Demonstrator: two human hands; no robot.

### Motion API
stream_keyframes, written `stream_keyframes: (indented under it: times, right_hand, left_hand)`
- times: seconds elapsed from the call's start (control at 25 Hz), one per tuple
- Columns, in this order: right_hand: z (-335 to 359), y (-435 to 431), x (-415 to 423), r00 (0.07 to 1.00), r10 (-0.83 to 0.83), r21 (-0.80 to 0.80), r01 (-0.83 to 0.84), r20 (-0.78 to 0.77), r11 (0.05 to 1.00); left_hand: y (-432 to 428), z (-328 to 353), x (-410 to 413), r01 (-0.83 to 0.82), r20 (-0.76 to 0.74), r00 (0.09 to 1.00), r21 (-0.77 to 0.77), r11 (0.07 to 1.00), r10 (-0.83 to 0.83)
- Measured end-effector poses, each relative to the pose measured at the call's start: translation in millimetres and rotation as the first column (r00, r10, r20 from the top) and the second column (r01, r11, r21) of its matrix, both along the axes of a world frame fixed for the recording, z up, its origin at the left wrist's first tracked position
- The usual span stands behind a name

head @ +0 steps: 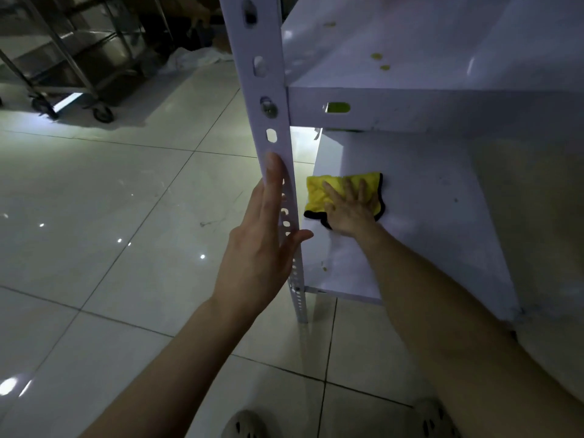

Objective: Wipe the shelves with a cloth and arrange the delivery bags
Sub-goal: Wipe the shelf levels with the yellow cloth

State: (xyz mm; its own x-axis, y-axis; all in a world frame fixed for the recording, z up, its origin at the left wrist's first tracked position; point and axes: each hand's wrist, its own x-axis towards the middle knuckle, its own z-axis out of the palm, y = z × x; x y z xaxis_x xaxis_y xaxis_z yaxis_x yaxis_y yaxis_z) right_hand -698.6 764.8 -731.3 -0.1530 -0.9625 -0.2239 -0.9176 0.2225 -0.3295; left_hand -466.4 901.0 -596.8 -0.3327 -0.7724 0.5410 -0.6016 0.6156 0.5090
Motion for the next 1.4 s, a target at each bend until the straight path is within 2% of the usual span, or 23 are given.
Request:
stream_keyframes:
  times: [0.12, 0.2, 0.44, 0.64, 0.88, 1.04, 1.24, 1.4]
  right_hand:
    - [-2.2, -10.3, 26.9, 0.999, 0.032, -0.033, -0.03, 0.037, 0.999]
    - [-6.4, 5.2, 35.9, 0.998, 0.066, -0.082, -0.066, 0.0, 0.994]
    - [-25.6, 113.2, 66.6, 0.988, 0.114, -0.184, -0.132, -0.104, 0.974]
    - [-23.4, 156.2, 50.3, 0.997, 0.036, -0.13, -0.045, -0.072, 0.99]
    - [-24.5, 217.2, -22.0, 0.981, -0.178, -0.174, 0.162, -0.08, 0.971]
    - [-19.8, 216.9, -45.3, 0.983, -0.184, -0.044, 0.183, -0.018, 0.982]
    - [-21.9, 216.2, -38.7, 0.98, -0.188, -0.049, 0.185, -0.066, 0.982]
    - [-14.9, 164.7, -47.2, 0.984, -0.159, 0.032, 0.162, -0.082, 0.986]
  left_hand:
    - [-0.3, -0.2, -0.9, 0.008, 0.008, 1.0, -0.005, 1.0, -0.008]
    - [0.2, 1.8, -0.9, 0.01, 0.004, 1.0, -0.006, 1.0, -0.01]
    - [6.2, 11.9, -3.6, 0.043, -0.013, 0.999, 0.057, 0.997, -0.042]
    - [7.6, 16.1, -7.3, 0.066, -0.058, 0.996, 0.063, 0.996, -0.062]
    - [12.0, 13.5, -18.4, -0.05, -0.066, 0.996, 0.067, 0.996, 0.054]
    - [12.8, 14.3, -15.7, -0.036, -0.028, 0.999, 0.02, 0.999, 0.037]
    - [16.5, 21.5, -14.2, -0.015, -0.004, 1.0, 0.066, 0.998, 0.015]
    - [13.4, 16.1, -15.6, -0.015, 0.03, 0.999, 0.041, 0.999, 0.014]
